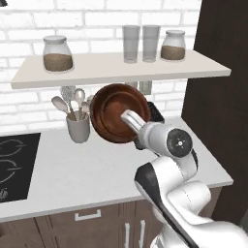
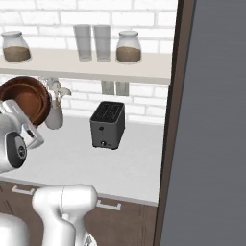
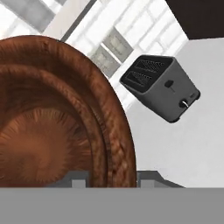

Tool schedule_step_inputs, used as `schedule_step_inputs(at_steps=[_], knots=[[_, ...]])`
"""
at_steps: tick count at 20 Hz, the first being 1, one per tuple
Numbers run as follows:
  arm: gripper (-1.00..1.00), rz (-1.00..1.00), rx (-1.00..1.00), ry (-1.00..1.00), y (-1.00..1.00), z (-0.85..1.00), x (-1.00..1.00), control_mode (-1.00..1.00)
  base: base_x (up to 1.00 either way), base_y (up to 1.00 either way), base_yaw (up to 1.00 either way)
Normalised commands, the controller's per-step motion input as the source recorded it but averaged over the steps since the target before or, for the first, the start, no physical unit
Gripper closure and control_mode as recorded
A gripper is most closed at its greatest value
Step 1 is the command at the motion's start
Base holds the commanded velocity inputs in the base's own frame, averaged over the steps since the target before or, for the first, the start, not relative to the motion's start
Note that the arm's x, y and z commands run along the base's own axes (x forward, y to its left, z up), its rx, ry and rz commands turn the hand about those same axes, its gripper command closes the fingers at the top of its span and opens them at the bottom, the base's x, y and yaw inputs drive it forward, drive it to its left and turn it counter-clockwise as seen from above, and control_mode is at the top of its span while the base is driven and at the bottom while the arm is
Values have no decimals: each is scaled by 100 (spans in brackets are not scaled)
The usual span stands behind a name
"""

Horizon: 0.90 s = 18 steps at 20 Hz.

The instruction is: Pick up the bowls on the counter and stack them on top of one another in the open cabinet. Place the smaller bowl on top of the larger bowl.

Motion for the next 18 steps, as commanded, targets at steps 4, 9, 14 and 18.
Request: schedule_step_inputs(at_steps=[4,9,14,18], knots=[[100,-13,22,-31,-30,100,-41,-100,0,0,0],[100,-9,17,-17,0,100,3,-100,0,0,0],[100,-18,3,25,20,93,97,-100,0,0,0],[100,-11,-1,48,26,52,93,-100,0,0,0]])
